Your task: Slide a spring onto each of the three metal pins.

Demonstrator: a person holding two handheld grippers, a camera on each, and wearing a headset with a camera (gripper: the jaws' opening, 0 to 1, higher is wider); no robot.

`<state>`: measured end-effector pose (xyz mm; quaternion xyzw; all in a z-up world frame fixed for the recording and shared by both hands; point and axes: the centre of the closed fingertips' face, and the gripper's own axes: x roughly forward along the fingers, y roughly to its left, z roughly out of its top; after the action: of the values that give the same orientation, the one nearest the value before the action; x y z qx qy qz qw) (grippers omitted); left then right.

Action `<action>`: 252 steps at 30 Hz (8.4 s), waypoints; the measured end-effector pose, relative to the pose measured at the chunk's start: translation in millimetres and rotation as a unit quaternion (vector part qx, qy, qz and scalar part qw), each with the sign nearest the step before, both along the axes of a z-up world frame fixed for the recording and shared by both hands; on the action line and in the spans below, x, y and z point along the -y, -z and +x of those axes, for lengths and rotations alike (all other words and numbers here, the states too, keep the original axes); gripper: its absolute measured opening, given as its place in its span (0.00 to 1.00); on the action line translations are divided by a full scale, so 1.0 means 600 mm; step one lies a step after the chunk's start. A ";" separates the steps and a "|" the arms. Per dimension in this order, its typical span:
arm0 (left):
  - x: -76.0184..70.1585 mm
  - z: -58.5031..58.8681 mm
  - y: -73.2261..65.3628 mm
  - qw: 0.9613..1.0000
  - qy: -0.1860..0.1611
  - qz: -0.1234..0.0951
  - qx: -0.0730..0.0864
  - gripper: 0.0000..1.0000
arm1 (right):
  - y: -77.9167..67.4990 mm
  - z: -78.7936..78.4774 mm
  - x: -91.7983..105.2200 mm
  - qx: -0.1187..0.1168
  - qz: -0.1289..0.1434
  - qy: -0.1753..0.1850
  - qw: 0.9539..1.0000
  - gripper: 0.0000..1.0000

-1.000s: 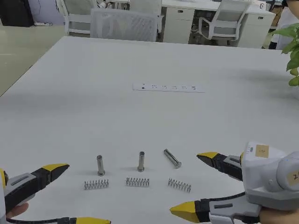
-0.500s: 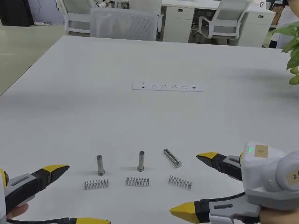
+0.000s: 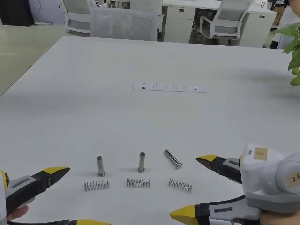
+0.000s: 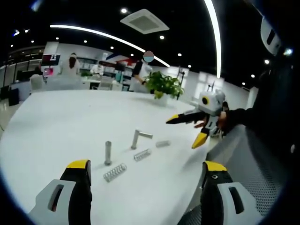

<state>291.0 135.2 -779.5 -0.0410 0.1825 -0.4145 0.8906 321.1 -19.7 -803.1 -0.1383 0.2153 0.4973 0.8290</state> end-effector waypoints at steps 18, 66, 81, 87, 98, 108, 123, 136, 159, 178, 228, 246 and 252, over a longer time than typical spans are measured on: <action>-0.006 0.003 0.004 1.000 -0.009 0.005 -0.005 0.92 | 0.002 0.000 0.001 -0.002 -0.001 -0.001 1.000 0.85; -0.009 0.000 0.011 1.000 -0.006 0.013 -0.014 0.88 | -0.019 0.110 -0.017 0.013 -0.083 0.035 0.996 0.54; -0.007 -0.001 0.010 1.000 -0.005 0.015 -0.015 0.88 | 0.021 0.174 -0.017 -0.027 -0.120 0.096 0.988 0.34; -0.005 -0.001 0.011 1.000 -0.003 0.016 -0.016 0.88 | 0.041 0.183 -0.015 -0.051 -0.126 0.110 0.985 0.25; -0.006 0.000 0.011 1.000 -0.005 0.015 -0.017 0.87 | 0.064 0.197 -0.018 -0.076 -0.131 0.122 0.981 0.19; -0.006 0.000 0.013 1.000 -0.005 0.017 -0.019 0.87 | 0.077 0.197 -0.019 -0.089 -0.136 0.127 0.979 0.16; -0.008 0.000 0.015 1.000 -0.005 0.018 -0.021 0.87 | 0.089 0.201 -0.021 -0.095 -0.147 0.129 0.976 0.11; -0.008 -0.001 0.017 1.000 -0.003 0.019 -0.024 0.86 | 0.097 0.203 -0.020 -0.096 -0.152 0.128 0.975 0.07; -0.007 -0.002 0.017 1.000 -0.002 0.020 -0.024 0.85 | 0.071 0.183 -0.010 -0.133 -0.108 0.155 0.973 0.05; -0.003 -0.005 0.016 1.000 0.003 0.021 -0.022 0.85 | 0.039 0.154 0.005 -0.121 -0.104 0.155 0.975 0.05; -0.005 -0.003 0.017 1.000 -0.002 0.021 -0.022 0.85 | 0.052 0.115 0.022 -0.101 -0.143 0.112 0.978 0.08; -0.004 -0.004 0.018 0.999 0.000 0.023 -0.025 0.84 | 0.078 0.050 0.030 -0.125 -0.183 0.046 0.974 0.12; -0.004 -0.004 0.018 0.999 -0.001 0.022 -0.025 0.84 | 0.088 0.042 0.028 -0.132 -0.195 0.033 0.971 0.12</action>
<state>288.6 137.8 -790.1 -0.0320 0.2138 -0.4083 0.8869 346.2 -36.6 -856.0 -0.2229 0.4203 0.4317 0.7663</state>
